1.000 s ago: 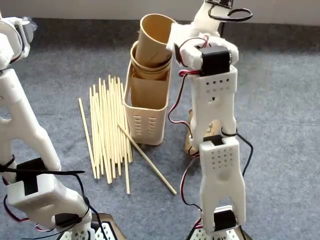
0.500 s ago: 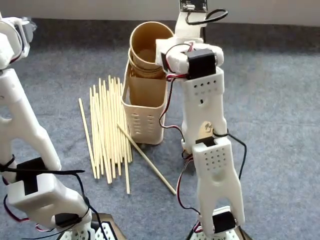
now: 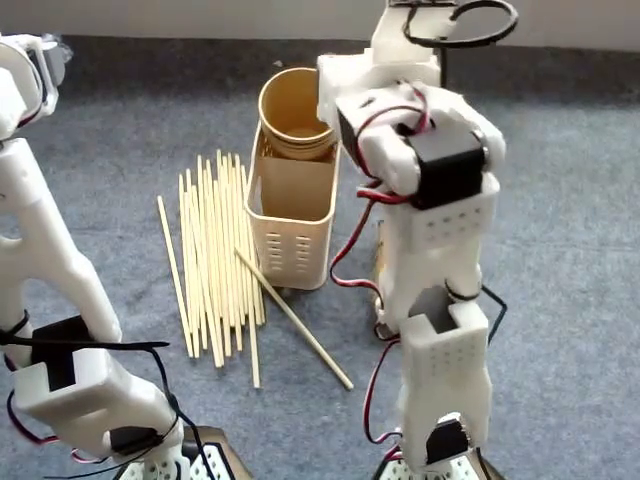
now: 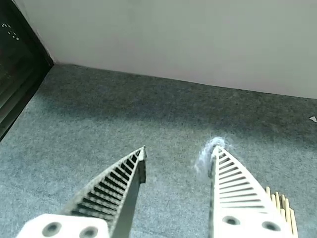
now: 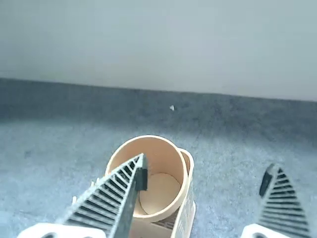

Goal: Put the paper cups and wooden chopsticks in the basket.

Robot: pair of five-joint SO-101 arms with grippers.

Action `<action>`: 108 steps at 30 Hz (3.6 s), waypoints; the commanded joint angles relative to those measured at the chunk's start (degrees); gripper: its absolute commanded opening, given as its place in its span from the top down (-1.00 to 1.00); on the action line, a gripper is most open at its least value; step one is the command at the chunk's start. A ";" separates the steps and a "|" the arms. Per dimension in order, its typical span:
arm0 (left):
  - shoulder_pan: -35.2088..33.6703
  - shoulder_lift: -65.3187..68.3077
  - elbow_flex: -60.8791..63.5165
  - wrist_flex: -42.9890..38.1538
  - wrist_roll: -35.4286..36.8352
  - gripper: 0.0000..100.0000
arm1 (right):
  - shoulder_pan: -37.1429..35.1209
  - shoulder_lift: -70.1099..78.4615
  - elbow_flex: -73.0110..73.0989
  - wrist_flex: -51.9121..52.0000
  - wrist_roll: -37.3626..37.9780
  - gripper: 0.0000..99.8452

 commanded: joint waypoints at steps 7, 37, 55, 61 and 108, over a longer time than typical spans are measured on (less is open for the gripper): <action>-0.31 -0.48 0.04 -0.18 -0.26 0.57 | 23.34 -11.03 9.98 1.01 10.55 0.30; 2.51 -0.57 6.55 -0.18 -0.09 0.57 | 22.20 -10.86 89.80 -12.62 4.04 0.62; 2.51 -0.57 6.55 -0.18 -0.09 0.57 | 24.48 -27.82 51.91 -13.41 -0.09 0.99; 2.42 -0.57 6.55 -0.18 -0.09 0.57 | 15.60 -30.02 41.71 -20.26 -10.73 0.99; 2.77 -0.66 11.82 -1.05 -0.09 0.57 | 3.82 -24.92 71.69 -37.85 0.53 0.87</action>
